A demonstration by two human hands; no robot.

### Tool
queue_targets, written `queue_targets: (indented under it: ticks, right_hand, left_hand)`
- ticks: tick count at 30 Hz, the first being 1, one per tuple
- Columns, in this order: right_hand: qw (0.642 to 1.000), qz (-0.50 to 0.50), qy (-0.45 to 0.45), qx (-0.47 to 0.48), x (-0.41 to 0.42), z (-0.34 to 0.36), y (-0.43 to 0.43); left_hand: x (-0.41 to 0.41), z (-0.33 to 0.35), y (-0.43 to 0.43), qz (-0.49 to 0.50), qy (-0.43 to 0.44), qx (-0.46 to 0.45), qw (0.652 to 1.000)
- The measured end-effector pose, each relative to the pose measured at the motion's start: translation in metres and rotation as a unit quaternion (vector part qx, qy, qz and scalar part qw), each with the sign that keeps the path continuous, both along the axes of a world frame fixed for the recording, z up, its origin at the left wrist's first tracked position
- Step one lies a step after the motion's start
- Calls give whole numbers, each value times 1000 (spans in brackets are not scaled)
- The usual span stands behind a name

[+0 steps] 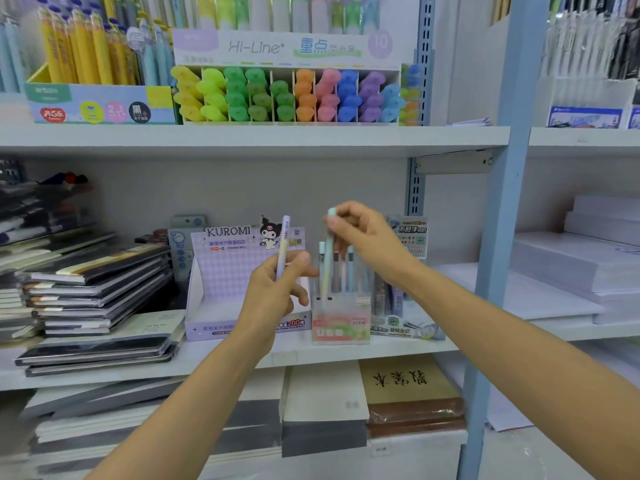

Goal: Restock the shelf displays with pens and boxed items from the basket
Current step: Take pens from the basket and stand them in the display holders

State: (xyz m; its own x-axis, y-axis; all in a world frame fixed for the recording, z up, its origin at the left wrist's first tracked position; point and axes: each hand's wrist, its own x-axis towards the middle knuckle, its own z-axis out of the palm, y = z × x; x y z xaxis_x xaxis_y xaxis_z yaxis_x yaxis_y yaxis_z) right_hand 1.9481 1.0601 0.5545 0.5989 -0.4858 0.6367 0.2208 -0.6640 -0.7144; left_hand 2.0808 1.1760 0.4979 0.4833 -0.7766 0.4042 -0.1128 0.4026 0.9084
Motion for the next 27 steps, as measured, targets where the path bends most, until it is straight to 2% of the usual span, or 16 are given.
queue_targets:
  ticks: [3, 7, 10, 16, 21, 27]
  right_hand:
    - [992, -91, -83, 23, -6, 3, -21]
    - [985, -173, -7, -11, -1, -13, -43]
    - [980, -191, 30, -40, 9, -26, -51]
    - [976, -179, 72, -97, 23, -38, -56]
    - [958, -191, 135, -168, 29, -30, -62]
    - [946, -235, 94, -204, 37, -37, -66]
  left_hand:
    - [6, -2, -5, -4, 63, 8, 998]
    - [10, -11, -9, 7, 2, 4, 1000]
    - [12, -15, -13, 4, -20, 4, 1000]
    - [15, -22, -19, -6, -8, 3, 1000]
    - [18, -27, -26, -4, 15, 16, 1000]
    - [22, -29, -29, -12, 1, 12, 1000]
